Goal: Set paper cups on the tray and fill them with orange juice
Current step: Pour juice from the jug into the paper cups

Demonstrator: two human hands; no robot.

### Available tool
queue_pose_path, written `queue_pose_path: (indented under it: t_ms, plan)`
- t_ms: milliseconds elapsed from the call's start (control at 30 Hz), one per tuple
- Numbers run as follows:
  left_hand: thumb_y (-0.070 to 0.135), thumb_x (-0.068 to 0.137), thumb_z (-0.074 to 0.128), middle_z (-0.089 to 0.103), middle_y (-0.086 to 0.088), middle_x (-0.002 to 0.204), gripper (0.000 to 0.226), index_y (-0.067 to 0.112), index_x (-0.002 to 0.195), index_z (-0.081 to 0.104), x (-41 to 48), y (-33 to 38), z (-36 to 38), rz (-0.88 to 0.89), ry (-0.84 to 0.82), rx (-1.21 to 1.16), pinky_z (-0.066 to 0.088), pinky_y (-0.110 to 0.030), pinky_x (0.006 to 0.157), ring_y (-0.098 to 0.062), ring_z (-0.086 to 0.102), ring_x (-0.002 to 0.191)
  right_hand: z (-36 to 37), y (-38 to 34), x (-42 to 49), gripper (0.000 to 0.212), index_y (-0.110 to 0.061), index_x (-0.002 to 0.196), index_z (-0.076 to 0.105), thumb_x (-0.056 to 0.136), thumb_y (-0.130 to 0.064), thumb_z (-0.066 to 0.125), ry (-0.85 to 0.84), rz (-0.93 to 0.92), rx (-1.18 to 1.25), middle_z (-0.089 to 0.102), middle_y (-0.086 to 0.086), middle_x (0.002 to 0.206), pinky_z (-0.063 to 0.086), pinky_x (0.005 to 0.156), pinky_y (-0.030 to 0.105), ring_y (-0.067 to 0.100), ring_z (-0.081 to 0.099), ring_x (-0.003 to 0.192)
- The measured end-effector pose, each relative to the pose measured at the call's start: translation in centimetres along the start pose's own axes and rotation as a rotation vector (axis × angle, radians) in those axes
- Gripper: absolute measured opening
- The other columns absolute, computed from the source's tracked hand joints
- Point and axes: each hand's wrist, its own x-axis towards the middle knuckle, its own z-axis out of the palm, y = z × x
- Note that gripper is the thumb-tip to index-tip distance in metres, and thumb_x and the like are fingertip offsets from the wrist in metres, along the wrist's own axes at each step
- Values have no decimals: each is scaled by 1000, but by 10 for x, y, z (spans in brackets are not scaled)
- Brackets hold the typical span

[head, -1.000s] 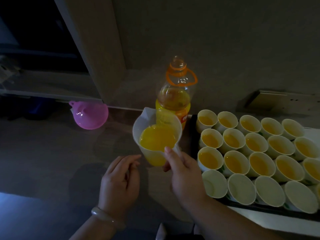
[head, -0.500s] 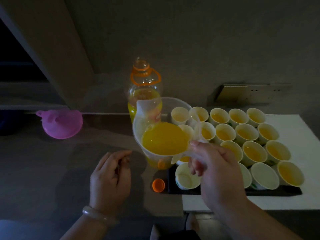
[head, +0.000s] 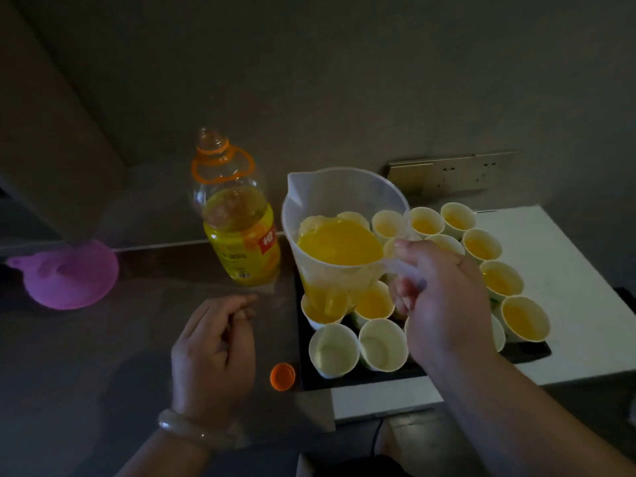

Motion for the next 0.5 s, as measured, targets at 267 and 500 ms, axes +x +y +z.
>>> queue_pose_path:
  t_ms: [267, 500]
  plan:
    - [13, 87, 47, 61, 6, 82, 23, 6, 90, 68, 14, 26, 36, 3, 8, -5, 39, -4, 74, 5, 56, 84, -40, -8, 32, 39, -5, 50, 43, 81, -20, 62, 64, 28, 27, 32, 10, 48, 31, 40, 22, 19, 30, 45]
    - [17, 87, 50, 64, 5, 92, 23, 7, 94, 70, 11, 47, 78, 48, -151, -66, 41, -7, 78, 1, 58, 89, -87, -19, 58, 38, -13, 42, 42, 72, -29, 60, 116, 9, 13, 32, 4, 42, 27, 47, 33, 21, 28, 47]
